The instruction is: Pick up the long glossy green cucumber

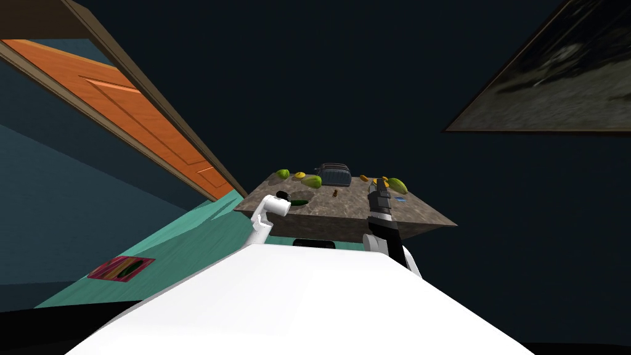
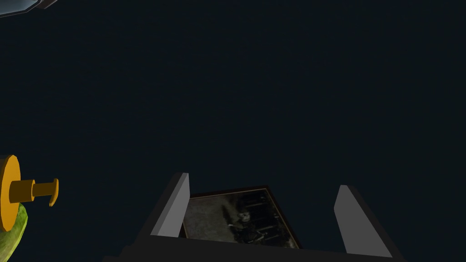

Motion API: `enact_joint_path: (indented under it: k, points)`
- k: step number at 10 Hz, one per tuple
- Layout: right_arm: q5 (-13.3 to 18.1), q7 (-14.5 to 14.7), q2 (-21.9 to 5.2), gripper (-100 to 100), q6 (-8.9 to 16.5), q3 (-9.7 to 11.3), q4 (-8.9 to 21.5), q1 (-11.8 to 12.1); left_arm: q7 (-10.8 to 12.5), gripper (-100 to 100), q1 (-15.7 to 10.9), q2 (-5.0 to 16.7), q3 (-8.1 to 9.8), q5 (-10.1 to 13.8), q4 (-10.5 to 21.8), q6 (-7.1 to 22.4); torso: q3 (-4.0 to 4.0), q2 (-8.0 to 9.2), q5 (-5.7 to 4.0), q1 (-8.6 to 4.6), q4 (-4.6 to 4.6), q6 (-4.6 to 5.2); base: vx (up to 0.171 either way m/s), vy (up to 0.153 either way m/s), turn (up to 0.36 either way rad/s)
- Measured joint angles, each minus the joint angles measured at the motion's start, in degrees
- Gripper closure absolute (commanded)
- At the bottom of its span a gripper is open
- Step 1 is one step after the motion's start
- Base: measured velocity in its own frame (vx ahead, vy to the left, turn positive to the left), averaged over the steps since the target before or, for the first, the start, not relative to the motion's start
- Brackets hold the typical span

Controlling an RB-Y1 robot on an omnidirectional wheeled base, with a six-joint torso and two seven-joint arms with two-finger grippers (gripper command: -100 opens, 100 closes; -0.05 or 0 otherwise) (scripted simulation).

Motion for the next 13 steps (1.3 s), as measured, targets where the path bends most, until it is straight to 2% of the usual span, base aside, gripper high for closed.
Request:
enact_joint_path:
  k: [4,5,13]
  points:
    - [0.0,0.0,0.0,0,0.0,0.0,0.0,0.0,0.3,-100,-7.1,-0.6,-1.13,3.3,7.3,3.3,0.01,0.01,0.0,0.02,0.0,0.0,-0.02,-0.003,0.026]
    - [0.0,0.0,0.0,0,0.0,0.0,0.0,0.0,0.4,-100,-8.3,-0.6,-1.31,3.7,7.9,4.1,0.0,0.0,0.0,0.03,0.0,0.0,-0.012,0.003,0.018]
    - [0.0,0.0,0.0,0,0.0,0.0,0.0,0.0,1.1,-100,-21.2,-1.3,-2.67,9.4,20.3,9.8,0.01,0.02,0.02,0.07,0.0,-0.01,-0.017,0.009,0.015]
